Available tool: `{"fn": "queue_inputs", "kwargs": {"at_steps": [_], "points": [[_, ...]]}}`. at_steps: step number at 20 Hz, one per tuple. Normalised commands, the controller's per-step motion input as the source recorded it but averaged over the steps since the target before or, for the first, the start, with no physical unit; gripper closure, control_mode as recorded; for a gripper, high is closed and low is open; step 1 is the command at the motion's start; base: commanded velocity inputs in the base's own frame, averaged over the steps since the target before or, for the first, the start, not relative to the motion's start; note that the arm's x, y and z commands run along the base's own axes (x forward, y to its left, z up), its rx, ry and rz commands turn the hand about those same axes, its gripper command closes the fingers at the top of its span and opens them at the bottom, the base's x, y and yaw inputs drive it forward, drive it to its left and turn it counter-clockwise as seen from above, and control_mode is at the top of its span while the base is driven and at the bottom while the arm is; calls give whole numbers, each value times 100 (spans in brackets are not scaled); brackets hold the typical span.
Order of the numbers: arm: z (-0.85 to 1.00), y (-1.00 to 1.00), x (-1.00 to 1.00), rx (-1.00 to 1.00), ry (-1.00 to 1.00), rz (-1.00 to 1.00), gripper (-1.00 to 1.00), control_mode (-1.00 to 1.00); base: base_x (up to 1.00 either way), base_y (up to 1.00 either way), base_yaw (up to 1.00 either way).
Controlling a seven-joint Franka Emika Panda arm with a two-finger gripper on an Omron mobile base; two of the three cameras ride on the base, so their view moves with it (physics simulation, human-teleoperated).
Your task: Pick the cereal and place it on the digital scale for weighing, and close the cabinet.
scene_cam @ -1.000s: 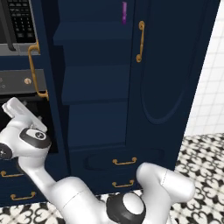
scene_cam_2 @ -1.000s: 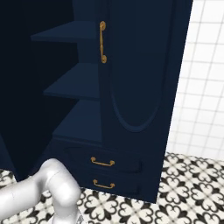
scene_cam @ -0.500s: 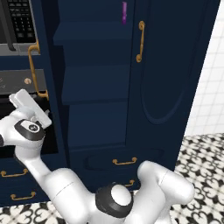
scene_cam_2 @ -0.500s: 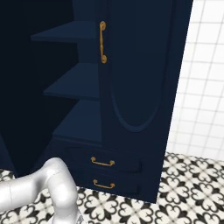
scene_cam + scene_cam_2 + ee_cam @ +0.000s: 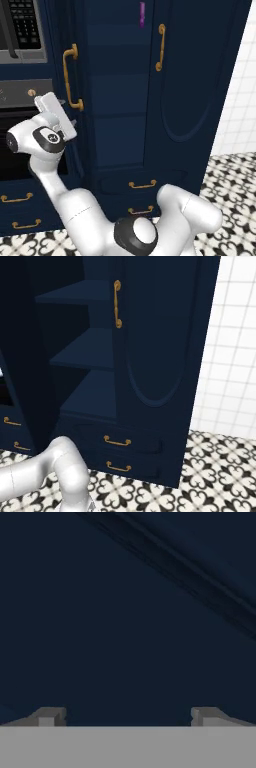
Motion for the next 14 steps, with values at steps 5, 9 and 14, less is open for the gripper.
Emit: {"fn": "queue_inputs", "kwargs": {"at_steps": [5, 9, 14], "points": [[0, -100, 21, 16, -11, -6, -100, -100, 0, 0, 0], [0, -100, 53, 16, -6, -3, -100, -100, 0, 0, 0], [0, -84, 66, 16, -4, 1, -100, -100, 0, 0, 0]]}}
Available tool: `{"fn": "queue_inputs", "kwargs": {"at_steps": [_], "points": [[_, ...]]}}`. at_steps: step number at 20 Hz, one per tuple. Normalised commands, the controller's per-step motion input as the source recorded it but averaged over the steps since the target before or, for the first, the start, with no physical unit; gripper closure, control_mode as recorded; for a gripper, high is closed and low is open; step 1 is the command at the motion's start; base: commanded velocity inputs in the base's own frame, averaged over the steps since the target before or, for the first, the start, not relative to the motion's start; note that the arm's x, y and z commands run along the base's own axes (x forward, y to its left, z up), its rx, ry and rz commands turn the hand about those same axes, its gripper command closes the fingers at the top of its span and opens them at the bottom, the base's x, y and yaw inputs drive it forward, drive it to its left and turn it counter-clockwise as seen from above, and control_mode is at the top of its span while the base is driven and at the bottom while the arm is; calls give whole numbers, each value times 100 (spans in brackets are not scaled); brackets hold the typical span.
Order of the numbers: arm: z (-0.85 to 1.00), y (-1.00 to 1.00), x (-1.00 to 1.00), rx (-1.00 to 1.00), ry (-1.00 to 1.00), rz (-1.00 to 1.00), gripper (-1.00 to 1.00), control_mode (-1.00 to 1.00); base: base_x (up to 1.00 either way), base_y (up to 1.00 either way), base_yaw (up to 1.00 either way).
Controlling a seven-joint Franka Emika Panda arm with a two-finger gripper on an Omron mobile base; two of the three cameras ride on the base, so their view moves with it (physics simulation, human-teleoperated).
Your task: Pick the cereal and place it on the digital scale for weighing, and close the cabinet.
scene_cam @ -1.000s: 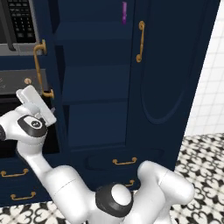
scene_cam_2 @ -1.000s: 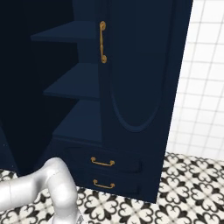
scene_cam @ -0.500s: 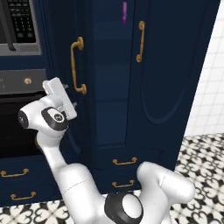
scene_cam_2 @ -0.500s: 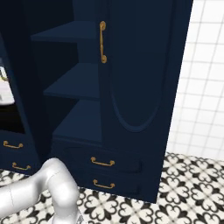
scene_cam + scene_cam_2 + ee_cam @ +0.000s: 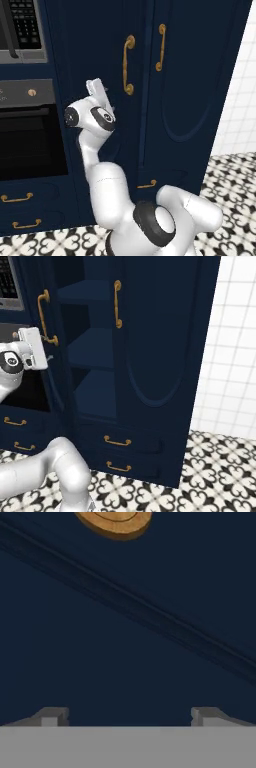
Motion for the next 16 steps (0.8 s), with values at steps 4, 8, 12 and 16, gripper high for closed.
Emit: {"fn": "queue_inputs", "kwargs": {"at_steps": [4, 8, 12, 16], "points": [[0, -48, 63, 13, -2, 6, -100, -100, 0, 0, 0], [0, -33, 63, 6, 0, 7, -100, -100, 0, 0, 0], [0, -26, 62, 4, 1, 6, -100, -100, 0, 0, 0], [0, -36, 57, 6, 0, 8, -100, -100, 0, 0, 0]]}}
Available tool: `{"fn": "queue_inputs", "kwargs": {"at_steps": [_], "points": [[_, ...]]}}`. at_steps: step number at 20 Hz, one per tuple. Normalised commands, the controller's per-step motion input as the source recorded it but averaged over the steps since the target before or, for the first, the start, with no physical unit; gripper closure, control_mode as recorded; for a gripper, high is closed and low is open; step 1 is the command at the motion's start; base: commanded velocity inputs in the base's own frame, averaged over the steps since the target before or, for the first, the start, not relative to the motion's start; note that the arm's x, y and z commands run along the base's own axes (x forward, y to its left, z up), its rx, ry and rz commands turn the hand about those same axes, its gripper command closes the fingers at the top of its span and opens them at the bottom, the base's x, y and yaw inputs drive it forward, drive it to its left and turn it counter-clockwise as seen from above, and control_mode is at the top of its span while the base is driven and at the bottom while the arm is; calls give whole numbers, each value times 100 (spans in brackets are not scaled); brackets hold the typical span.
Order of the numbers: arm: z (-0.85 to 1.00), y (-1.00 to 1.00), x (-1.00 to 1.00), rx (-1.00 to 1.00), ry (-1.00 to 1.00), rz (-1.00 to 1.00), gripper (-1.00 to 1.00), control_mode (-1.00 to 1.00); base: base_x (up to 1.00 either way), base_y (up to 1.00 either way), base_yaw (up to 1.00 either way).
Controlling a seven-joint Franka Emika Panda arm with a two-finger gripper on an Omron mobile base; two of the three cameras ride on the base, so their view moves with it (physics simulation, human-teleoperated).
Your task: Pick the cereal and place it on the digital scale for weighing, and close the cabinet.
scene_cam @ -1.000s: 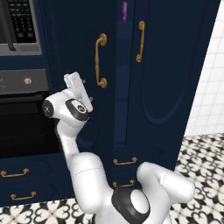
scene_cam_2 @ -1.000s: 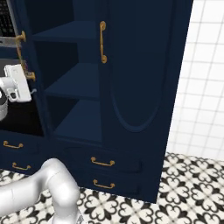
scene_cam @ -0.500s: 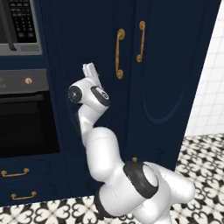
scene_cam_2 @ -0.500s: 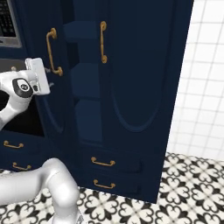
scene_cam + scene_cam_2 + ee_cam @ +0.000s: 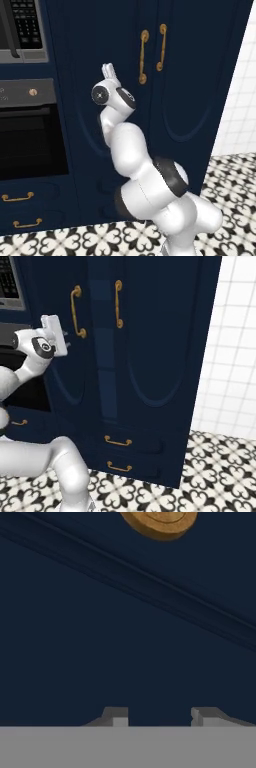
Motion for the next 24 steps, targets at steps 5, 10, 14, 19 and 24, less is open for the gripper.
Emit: {"fn": "queue_inputs", "kwargs": {"at_steps": [5, 10, 14, 19, 24], "points": [[0, -37, 55, 5, 0, 8, -100, -100, 0, 0, 0], [0, -37, 49, 5, -3, 9, -100, -100, 0, 0, 0], [0, -36, 50, 6, -2, 9, -100, -100, 0, 0, 0], [0, -35, 50, 6, -1, 9, -100, -100, 0, 0, 0], [0, -34, 46, 5, 0, 9, -100, -100, 0, 0, 0]]}}
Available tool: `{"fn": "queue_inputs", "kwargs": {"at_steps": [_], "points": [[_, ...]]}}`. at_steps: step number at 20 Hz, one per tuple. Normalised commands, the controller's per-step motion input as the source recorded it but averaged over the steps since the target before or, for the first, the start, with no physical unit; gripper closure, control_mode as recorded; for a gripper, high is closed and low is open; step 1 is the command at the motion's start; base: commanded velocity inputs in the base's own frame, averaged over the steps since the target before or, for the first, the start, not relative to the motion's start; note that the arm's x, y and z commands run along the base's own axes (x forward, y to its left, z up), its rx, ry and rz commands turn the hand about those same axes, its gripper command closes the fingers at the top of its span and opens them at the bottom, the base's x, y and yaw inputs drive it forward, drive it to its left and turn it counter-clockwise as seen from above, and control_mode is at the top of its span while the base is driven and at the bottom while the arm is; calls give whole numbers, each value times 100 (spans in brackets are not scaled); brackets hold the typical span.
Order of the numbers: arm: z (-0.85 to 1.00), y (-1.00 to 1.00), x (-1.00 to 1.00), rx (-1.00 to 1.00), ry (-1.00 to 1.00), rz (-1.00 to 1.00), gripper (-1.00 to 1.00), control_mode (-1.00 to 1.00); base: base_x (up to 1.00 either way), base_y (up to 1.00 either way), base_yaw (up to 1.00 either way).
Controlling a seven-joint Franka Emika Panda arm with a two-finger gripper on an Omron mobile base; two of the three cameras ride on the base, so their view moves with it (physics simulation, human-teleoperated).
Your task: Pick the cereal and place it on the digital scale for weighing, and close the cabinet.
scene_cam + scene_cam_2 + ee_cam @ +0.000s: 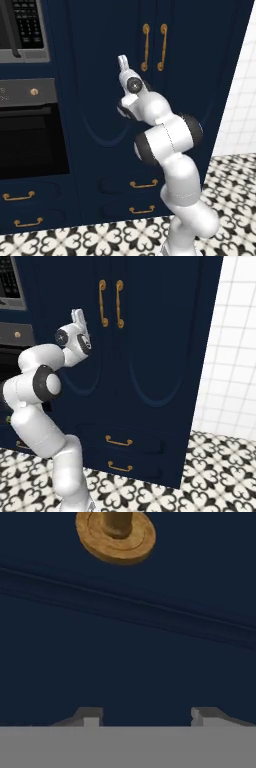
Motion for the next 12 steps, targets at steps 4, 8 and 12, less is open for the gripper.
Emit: {"fn": "queue_inputs", "kwargs": {"at_steps": [4, 8, 12], "points": [[0, -32, 34, 5, -1, 7, -100, -100, 0, 0, 0], [0, -19, 6, 3, -3, 4, -100, -100, 0, 0, 0], [0, -27, 13, 4, -1, 1, -100, -100, 0, 0, 0]]}}
